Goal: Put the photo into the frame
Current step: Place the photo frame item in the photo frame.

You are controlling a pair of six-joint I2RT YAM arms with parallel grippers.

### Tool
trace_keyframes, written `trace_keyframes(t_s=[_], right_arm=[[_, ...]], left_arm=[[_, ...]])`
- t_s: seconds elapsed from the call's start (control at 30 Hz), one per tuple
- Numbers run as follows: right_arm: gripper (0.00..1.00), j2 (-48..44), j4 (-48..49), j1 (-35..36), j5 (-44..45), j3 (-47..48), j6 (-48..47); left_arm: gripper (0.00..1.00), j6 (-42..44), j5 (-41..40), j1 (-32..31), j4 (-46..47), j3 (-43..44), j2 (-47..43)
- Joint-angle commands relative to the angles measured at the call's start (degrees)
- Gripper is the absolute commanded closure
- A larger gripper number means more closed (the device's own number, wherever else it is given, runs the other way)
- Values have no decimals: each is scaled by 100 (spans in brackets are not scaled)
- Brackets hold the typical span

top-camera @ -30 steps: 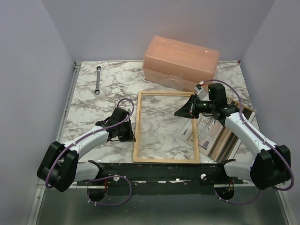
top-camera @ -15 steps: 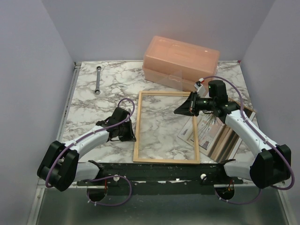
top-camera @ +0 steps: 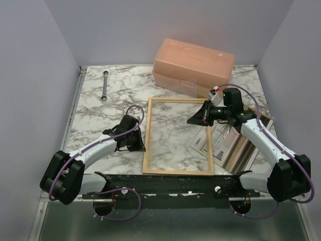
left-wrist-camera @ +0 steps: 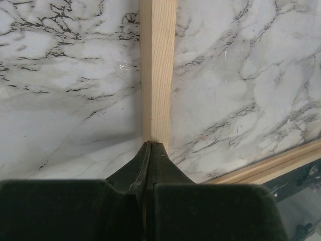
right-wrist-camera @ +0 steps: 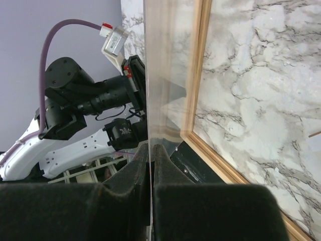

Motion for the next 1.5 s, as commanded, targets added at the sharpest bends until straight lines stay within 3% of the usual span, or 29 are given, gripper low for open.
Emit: trace_keyframes(t_s=[0.0,0.37,0.7,1.3,1.47], right_arm=[[100,59,-213,-52,-12,-242,82],[100,315,-1130,-235,226,-63,-777],[100,476,-1858,-278,1187,93,-1536],[100,634,-1721,-286,1189,-184,-1669],[100,570,-1570,-280,752,-136,-1498]], left_arm=[[100,139,-372,-85,-409,-250,303],[100,148,-372,-102,-401,-241,320],[100,154,-381,-110,-409,-230,366],[100,156,-407,-129,-425,-195,426],[100,158,-416,-135,-439,-186,434]])
